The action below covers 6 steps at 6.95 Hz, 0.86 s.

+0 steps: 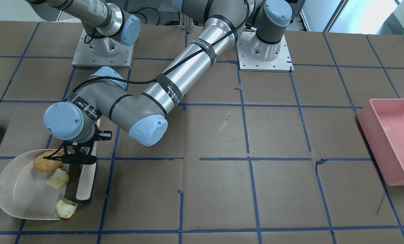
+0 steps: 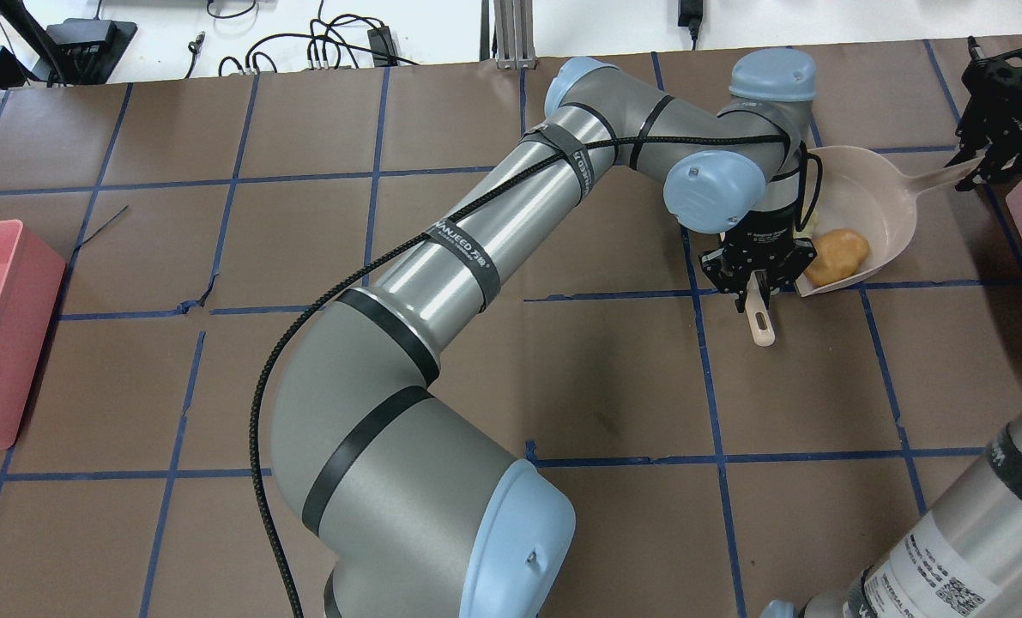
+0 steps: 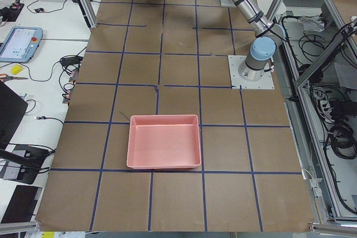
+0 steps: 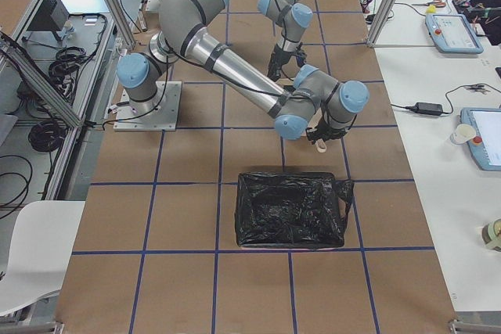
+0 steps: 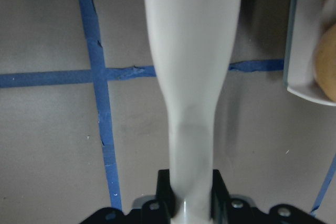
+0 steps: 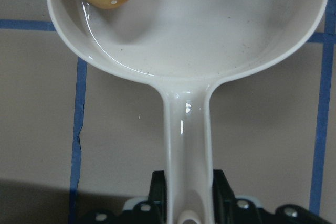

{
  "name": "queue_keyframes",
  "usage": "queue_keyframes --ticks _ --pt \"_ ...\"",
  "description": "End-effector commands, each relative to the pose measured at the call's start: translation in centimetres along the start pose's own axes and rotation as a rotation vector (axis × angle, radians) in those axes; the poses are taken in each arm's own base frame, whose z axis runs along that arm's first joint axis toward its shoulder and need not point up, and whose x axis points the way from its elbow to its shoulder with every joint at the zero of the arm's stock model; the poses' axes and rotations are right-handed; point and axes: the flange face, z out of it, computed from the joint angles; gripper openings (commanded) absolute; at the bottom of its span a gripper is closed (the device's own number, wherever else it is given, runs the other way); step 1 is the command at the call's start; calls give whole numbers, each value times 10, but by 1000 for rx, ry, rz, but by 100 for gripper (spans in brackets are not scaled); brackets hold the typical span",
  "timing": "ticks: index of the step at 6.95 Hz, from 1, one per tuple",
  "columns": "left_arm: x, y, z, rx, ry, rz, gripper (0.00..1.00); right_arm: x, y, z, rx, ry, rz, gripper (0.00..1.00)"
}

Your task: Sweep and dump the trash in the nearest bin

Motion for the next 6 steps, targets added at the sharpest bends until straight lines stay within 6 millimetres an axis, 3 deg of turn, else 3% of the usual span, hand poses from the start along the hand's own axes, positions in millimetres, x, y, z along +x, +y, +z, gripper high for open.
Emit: queue_keyframes --ticks 1,6 --pt "0 -1 1 2 -1 3 19 0 0 0 0 0 0 1" --pt "4 -4 0 34 33 91 19 0 0 1 1 -1 0 1"
